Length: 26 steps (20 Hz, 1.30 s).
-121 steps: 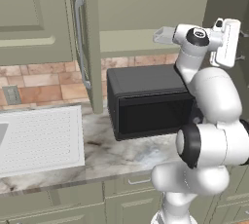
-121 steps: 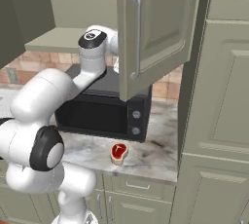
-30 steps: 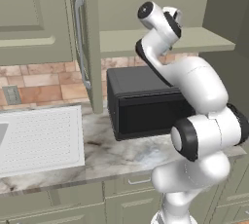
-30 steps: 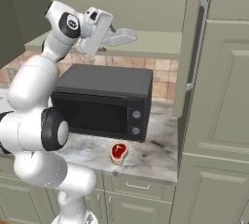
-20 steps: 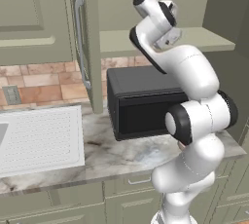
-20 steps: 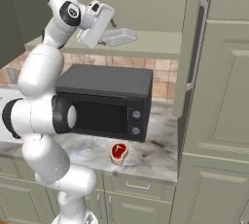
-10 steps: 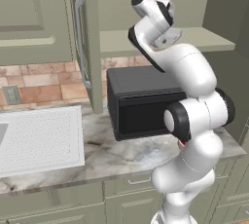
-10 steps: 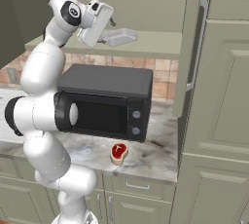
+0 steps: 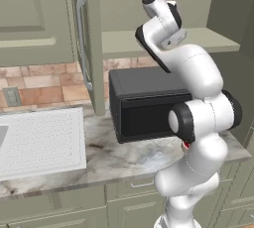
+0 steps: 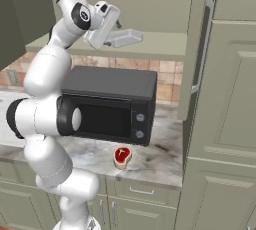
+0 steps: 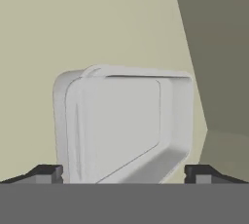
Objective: Retrieve the tupperware from the cabinet, then place the raw meat into the tupperware to avoid contamination.
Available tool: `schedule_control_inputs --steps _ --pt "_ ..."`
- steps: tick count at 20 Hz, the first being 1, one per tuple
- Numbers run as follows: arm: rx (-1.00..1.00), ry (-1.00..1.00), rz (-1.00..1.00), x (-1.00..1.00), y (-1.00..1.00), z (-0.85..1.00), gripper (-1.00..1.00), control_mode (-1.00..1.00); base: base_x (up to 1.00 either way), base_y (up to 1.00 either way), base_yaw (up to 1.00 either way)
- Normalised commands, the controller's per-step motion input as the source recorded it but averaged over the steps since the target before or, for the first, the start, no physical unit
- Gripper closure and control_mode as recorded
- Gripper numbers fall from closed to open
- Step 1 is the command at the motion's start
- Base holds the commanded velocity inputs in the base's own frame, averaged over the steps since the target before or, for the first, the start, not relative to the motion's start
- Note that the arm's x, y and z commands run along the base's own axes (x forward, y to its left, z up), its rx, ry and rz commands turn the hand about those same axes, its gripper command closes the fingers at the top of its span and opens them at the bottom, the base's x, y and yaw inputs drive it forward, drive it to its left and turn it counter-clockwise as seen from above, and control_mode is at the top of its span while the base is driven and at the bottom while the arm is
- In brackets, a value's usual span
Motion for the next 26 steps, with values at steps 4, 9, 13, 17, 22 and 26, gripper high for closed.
schedule_control_inputs --steps 4,9,13,17,22,26 --pt "0.03 0.00 0.14 0.00 -0.15 -0.05 -1.00 -1.00 0.00 0.00 0.00" --pt "0.01 0.00 0.11 -0.06 -0.02 0.00 -1.00 -1.00 0.00 0.00 0.00" --pt "0.01 0.04 0.10 -0.01 0.00 -0.03 -1.00 -1.00 0.00 0.00 0.00" --pt "0.03 0.09 0.06 -0.03 0.00 -0.11 -1.00 -1.00 0.00 0.00 0.00" --pt "0.04 0.10 0.04 -0.01 -0.06 -0.10 -1.00 -1.00 0.00 0.00 0.00" --pt "0.03 0.07 0.02 0.00 -0.17 -0.14 -1.00 -1.00 0.00 0.00 0.00"
